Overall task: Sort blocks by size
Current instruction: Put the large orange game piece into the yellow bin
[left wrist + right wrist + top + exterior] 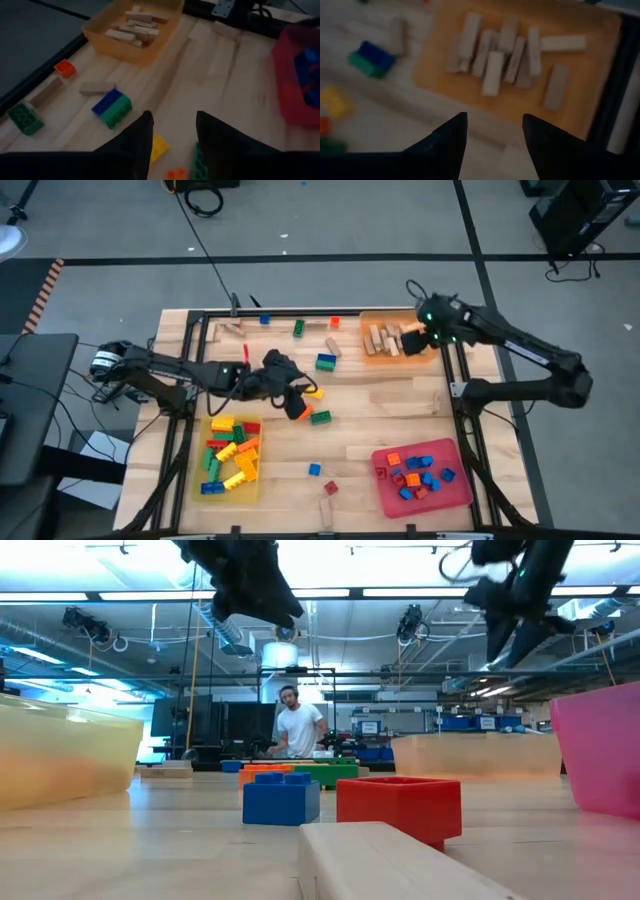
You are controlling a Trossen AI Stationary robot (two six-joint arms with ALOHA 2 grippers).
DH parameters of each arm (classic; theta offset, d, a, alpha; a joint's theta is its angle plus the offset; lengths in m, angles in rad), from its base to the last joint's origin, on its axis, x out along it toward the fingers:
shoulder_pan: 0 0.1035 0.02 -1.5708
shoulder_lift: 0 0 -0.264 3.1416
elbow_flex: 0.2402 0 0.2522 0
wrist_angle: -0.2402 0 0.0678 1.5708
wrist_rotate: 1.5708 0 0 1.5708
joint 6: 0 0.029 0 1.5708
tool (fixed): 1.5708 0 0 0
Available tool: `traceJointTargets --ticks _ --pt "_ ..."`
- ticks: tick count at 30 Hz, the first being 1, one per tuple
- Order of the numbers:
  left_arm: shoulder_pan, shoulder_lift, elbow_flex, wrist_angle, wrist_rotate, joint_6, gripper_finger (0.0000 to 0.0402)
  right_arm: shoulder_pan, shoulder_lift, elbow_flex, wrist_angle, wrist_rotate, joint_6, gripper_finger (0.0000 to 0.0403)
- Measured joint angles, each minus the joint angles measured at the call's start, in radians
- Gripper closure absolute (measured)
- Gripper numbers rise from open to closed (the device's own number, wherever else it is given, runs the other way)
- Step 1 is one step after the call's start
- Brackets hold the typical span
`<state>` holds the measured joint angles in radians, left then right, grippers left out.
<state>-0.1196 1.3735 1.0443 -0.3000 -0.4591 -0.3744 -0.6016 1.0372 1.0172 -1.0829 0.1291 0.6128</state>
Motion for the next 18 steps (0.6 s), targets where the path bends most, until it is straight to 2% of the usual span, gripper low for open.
traceJointTargets --ticks 7,14,18 --pt "-0.047 0.000 0.000 -0.085 0.006 -0.099 0.0269 0.304 -0.058 0.000 -0.043 0.074 0.302 0.0198" --pt "-0.051 0.000 0.000 -0.106 0.105 -0.131 0.0270 0.568 -0.008 0.000 -0.040 0.118 0.541 0.0198" --pt "-0.051 0.001 0.000 -0.097 0.139 -0.161 0.0269 0.718 0.040 0.000 -0.041 0.183 0.653 0.0198"
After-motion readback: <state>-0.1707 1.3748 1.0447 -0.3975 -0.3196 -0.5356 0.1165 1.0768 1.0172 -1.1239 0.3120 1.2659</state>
